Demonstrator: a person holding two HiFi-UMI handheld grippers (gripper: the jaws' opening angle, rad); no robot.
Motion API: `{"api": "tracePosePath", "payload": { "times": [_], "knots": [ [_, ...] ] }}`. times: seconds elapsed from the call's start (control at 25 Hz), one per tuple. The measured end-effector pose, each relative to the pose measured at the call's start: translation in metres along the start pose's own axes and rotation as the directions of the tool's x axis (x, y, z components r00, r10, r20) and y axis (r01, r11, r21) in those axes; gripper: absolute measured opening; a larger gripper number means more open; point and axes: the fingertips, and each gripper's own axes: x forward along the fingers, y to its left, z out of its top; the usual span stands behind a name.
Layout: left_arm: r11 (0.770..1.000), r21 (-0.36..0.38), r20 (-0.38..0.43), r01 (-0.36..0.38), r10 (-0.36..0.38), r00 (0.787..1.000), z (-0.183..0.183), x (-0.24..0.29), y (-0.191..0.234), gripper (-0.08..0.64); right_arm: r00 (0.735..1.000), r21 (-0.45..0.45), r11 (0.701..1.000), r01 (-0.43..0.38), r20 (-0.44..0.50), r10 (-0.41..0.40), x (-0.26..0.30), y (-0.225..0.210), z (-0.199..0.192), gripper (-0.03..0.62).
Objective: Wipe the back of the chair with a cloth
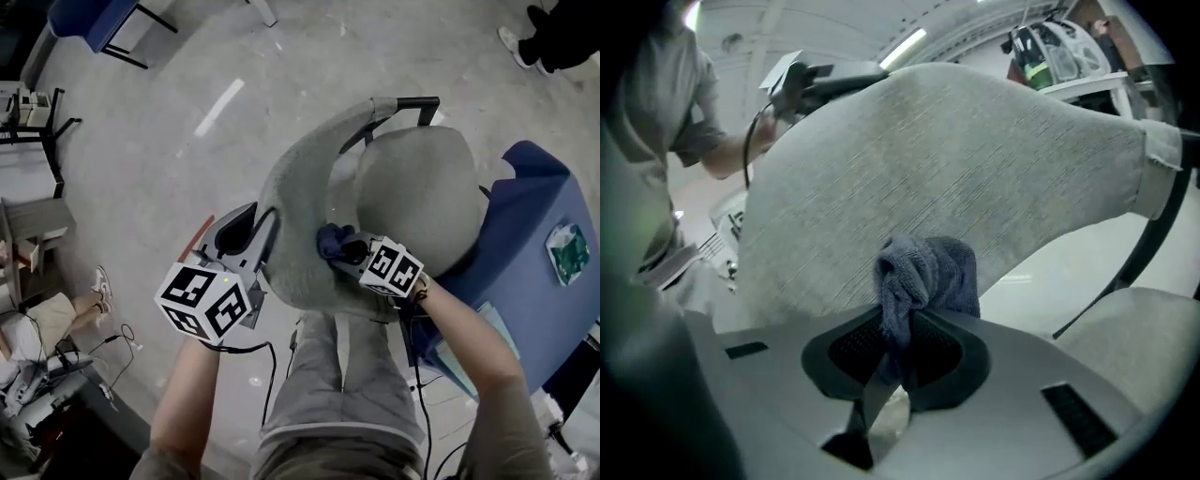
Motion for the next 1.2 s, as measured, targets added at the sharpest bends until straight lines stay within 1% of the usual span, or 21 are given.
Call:
{"api": "tracePosePath", "payload": {
  "times": [0.08,0.2,0.24,0.32,0.4,0.44,0.52,0.56,0.64,0.72,0.8,0.84,0.92,1.0,1.04,1.08,1.12,1.16,1.2],
  "knots": [
    [1.000,-0.008,0.001,0.005,-0.005,1.000,0.000,0.000,0.000,0.104,0.992,-0.052,0.995,-0.085,-0.095,0.080,-0.009,0.023,-0.028,0.080],
    [1.000,-0.010,-0.010,0.010,-0.011,1.000,-0.001,0.000,-0.001,0.104,0.958,-0.086,0.977,-0.196,-0.230,0.172,-0.024,0.047,-0.061,0.080],
    [1.000,-0.008,-0.016,0.010,-0.010,1.000,-0.001,0.001,-0.001,0.104,0.948,-0.097,0.972,-0.215,-0.259,0.184,-0.027,0.049,-0.068,0.080],
    [1.000,-0.008,-0.019,0.009,-0.010,1.000,-0.001,0.001,-0.002,0.104,0.938,-0.129,0.965,-0.229,-0.294,0.183,-0.028,0.048,-0.073,0.080],
    [1.000,-0.014,-0.010,0.010,-0.010,1.000,-0.001,0.001,-0.002,0.104,0.941,-0.189,0.959,-0.212,-0.303,0.148,-0.026,0.038,-0.064,0.080],
    [1.000,-0.016,-0.005,0.011,-0.011,1.000,-0.001,0.001,-0.002,0.104,0.950,-0.230,0.955,-0.188,-0.291,0.117,-0.024,0.031,-0.055,0.080],
    [1.000,-0.018,-0.002,0.013,-0.013,1.000,-0.001,0.001,-0.002,0.104,0.970,-0.306,0.944,-0.124,-0.236,0.051,-0.018,0.015,-0.030,0.080],
    [1.000,-0.021,-0.003,0.014,-0.014,1.000,-0.001,0.001,-0.001,0.104,0.977,-0.337,0.937,-0.093,-0.211,0.021,-0.015,0.007,-0.018,0.080],
    [1.000,-0.028,-0.008,0.011,-0.011,1.000,-0.001,0.002,-0.001,0.104,0.983,-0.383,0.923,-0.038,-0.181,-0.035,-0.010,-0.009,0.001,0.080],
    [0.999,-0.033,-0.012,0.005,-0.005,1.000,-0.002,0.002,-0.002,0.104,0.988,-0.380,0.924,0.030,-0.131,-0.086,-0.010,-0.027,0.021,0.080],
    [0.999,-0.037,-0.012,-0.001,0.001,1.000,-0.003,0.002,-0.003,0.102,0.990,-0.332,0.936,0.116,-0.042,-0.138,-0.015,-0.047,0.052,0.077],
    [0.999,-0.036,-0.013,-0.003,0.003,1.000,-0.003,0.001,-0.002,0.101,0.986,-0.306,0.938,0.162,0.005,-0.169,-0.018,-0.058,0.069,0.075],
    [0.999,-0.034,-0.016,-0.006,0.006,1.000,-0.002,0.000,0.001,0.101,0.968,-0.236,0.939,0.251,0.090,-0.236,-0.026,-0.080,0.102,0.072],
    [0.999,-0.034,-0.020,-0.007,0.006,1.000,-0.003,0.000,0.001,0.101,0.939,-0.138,0.935,0.327,0.157,-0.306,-0.042,-0.103,0.127,0.072],
    [0.999,-0.035,-0.021,-0.006,0.006,1.000,-0.003,0.001,0.001,0.101,0.921,-0.094,0.926,0.365,0.183,-0.344,-0.052,-0.116,0.135,0.072],
    [0.999,-0.035,-0.023,-0.005,0.005,1.000,-0.003,0.001,0.000,0.101,0.899,-0.060,0.911,0.407,0.203,-0.388,-0.063,-0.128,0.141,0.072],
    [0.999,-0.036,-0.024,-0.005,0.004,1.000,-0.004,0.001,-0.001,0.101,0.872,-0.038,0.889,0.456,0.219,-0.438,-0.074,-0.141,0.146,0.072],
    [0.999,-0.037,-0.026,-0.004,0.003,1.000,-0.004,0.001,-0.001,0.101,0.839,-0.024,0.859,0.511,0.232,-0.493,-0.086,-0.153,0.151,0.072],
    [0.999,-0.037,-0.027,-0.004,0.003,1.000,-0.004,0.001,-0.001,0.101,0.797,-0.005,0.821,0.570,0.247,-0.552,-0.099,-0.165,0.154,0.072]
  ]
}}
